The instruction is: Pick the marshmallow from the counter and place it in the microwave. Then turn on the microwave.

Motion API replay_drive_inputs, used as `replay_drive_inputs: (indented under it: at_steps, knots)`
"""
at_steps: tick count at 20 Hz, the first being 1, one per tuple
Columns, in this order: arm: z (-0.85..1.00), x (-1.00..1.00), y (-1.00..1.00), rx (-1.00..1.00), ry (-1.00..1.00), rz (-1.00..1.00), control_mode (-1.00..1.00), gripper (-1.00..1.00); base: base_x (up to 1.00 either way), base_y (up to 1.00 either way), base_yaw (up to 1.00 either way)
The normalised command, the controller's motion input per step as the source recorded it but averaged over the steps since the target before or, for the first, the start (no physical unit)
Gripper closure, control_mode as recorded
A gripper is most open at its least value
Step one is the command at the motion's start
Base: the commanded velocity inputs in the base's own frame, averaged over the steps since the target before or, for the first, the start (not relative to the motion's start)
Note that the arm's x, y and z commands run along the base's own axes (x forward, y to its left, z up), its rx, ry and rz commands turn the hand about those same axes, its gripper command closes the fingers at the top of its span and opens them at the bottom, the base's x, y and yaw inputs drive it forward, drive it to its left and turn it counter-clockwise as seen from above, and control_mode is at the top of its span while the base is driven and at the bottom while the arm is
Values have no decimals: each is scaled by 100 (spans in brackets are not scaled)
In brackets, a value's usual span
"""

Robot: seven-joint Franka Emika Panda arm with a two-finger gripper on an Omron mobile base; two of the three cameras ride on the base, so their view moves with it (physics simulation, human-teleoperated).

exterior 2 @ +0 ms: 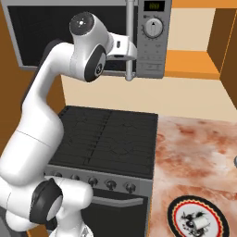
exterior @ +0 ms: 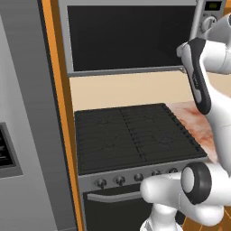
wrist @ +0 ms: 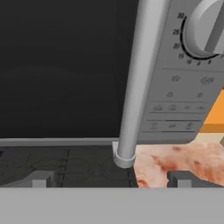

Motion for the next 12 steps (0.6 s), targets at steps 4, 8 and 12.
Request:
replay_drive_inputs:
  at_steps: [4,8,12]
  knots:
    - [4,26,-18,-2,0,0,-100,-100,0,0,0]
    - [0,28,-10,-1,0,0,-100,-100,0,0,0]
    - [0,26,-8,-1,0,0,-100,-100,0,0,0]
